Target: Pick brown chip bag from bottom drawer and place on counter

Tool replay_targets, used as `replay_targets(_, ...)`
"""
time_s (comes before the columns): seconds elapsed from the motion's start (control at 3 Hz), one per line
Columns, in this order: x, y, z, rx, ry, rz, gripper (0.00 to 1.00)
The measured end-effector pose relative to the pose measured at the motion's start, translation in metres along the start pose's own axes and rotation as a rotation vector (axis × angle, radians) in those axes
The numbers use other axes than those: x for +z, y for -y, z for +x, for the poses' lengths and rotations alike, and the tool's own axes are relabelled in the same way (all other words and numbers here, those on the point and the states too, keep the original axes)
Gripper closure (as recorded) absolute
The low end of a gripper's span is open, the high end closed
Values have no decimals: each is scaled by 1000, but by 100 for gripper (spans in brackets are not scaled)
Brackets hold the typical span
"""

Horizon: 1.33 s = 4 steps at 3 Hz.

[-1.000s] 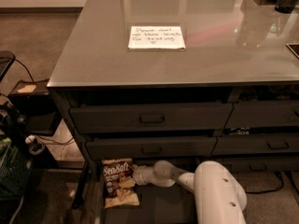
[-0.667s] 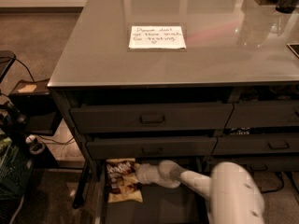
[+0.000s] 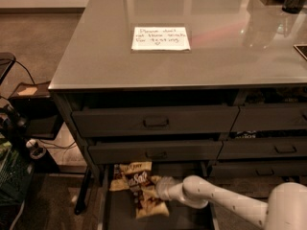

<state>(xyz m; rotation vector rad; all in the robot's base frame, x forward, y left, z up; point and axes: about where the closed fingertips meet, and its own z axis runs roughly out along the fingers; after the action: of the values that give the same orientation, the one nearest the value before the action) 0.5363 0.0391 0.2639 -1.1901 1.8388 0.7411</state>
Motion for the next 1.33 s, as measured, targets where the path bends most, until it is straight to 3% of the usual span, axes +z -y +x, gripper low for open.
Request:
replay_targets(0.67, -69, -81, 4, 44, -91, -46, 100)
replay_targets(1.0, -95, -101, -26, -9, -64, -64, 100)
replay_targets(1.33, -105, -90, -83, -160, -12, -86, 100)
